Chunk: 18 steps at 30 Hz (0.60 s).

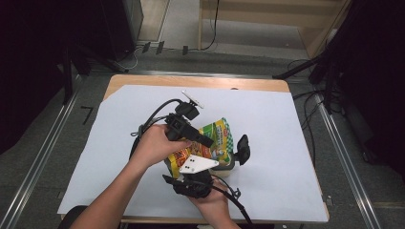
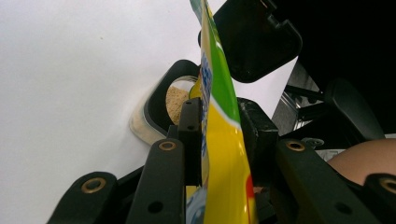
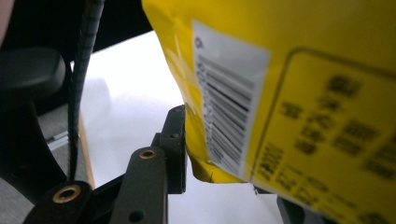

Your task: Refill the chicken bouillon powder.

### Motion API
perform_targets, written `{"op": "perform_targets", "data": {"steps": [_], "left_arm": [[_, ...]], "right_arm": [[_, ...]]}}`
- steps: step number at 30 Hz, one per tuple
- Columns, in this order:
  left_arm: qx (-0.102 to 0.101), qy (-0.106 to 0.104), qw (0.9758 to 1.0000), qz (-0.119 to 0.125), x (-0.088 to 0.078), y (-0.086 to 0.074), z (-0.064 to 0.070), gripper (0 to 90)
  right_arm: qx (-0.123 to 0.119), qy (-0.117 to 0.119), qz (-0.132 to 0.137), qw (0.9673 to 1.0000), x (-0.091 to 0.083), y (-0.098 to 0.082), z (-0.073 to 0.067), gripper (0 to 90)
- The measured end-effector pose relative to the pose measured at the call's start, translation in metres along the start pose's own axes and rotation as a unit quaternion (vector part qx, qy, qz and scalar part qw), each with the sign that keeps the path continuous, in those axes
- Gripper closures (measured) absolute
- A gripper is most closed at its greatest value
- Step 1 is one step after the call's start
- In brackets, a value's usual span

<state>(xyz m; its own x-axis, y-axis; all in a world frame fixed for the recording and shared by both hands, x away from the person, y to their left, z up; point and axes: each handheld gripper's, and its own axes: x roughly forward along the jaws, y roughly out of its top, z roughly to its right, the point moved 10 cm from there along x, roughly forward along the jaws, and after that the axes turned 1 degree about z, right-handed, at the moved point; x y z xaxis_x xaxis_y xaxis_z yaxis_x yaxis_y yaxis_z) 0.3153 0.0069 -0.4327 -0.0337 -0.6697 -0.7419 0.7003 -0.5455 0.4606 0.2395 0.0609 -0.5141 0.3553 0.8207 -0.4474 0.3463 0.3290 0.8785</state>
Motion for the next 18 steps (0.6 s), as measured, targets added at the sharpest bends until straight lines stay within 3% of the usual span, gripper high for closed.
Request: {"op": "perform_targets", "data": {"steps": [3, 6, 18], "left_arm": [[-0.002, -0.001, 1.0000, -0.001, 0.001, 0.000, -0.001, 72.7], [-0.008, -0.017, 0.9998, -0.001, 0.003, 0.000, -0.002, 73.2], [-0.019, -0.038, 0.9990, -0.016, 0.012, -0.004, -0.005, 75.7]], "right_arm": [[-0.007, 0.002, -0.005, 1.0000, 0.002, -0.003, -0.001, 65.2], [-0.009, 0.005, -0.009, 0.9999, 0.004, -0.007, -0.001, 65.0], [-0.004, 0.011, -0.022, 0.9997, 0.012, -0.018, -0.003, 61.5]]}}
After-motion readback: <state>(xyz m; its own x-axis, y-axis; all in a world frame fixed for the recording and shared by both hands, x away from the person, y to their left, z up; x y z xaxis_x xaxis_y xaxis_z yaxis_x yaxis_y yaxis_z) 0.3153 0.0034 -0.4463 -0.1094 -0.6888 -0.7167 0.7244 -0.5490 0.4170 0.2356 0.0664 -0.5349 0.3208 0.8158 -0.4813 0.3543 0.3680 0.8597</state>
